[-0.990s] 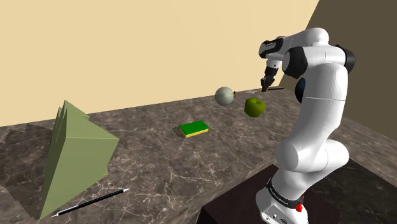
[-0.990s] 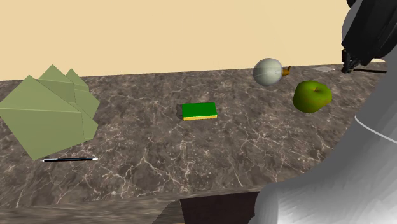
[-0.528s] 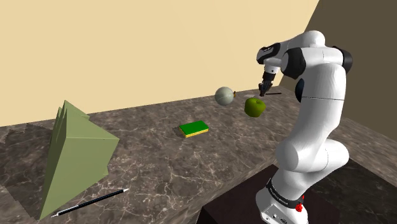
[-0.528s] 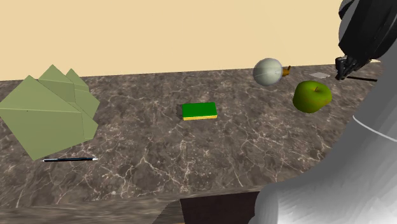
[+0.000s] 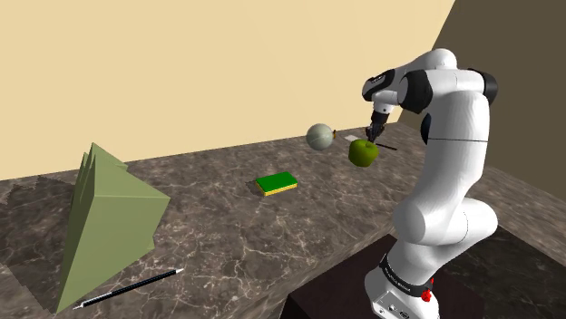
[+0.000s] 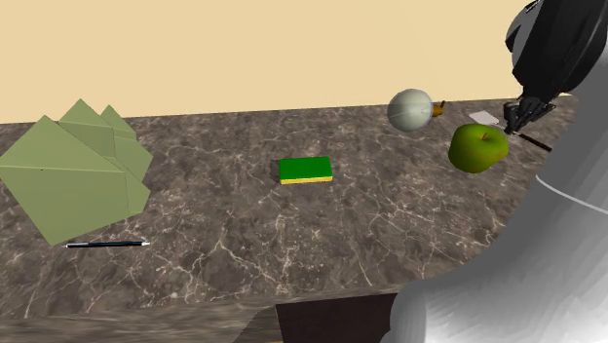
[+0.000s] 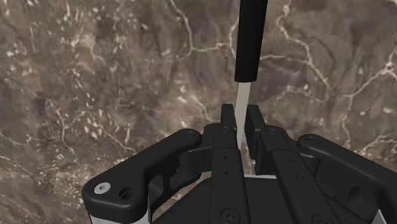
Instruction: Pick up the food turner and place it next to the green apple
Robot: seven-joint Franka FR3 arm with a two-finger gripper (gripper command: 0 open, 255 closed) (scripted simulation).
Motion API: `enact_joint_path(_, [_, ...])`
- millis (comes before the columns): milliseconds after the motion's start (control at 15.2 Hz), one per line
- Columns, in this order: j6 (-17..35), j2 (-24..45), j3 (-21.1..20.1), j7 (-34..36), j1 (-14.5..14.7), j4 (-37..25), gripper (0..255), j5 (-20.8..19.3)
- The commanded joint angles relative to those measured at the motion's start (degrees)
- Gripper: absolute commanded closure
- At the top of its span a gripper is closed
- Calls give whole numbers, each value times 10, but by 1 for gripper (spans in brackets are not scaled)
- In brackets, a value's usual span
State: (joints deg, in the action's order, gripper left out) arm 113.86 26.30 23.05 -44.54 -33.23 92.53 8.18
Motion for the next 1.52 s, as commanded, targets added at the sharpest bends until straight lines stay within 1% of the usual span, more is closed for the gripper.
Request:
enact_joint_path(0, [12,6,-1,-1,-1,6,255,3])
enact_joint_path(132, [26,13,-3,-3,-2,14,255,6])
enact_joint_path(594, [26,13,-3,-3,-2,14,255,6])
enact_joint_path(660, [26,13,-3,-3,-2,14,0,6])
enact_joint_path(990, [26,13,-3,-3,-2,14,0,6])
enact_joint_path(1254, [-37,-7,2,4,0,-31,0,-4])
enact_joint_path(1452, [-37,-7,2,4,0,-31,0,-4])
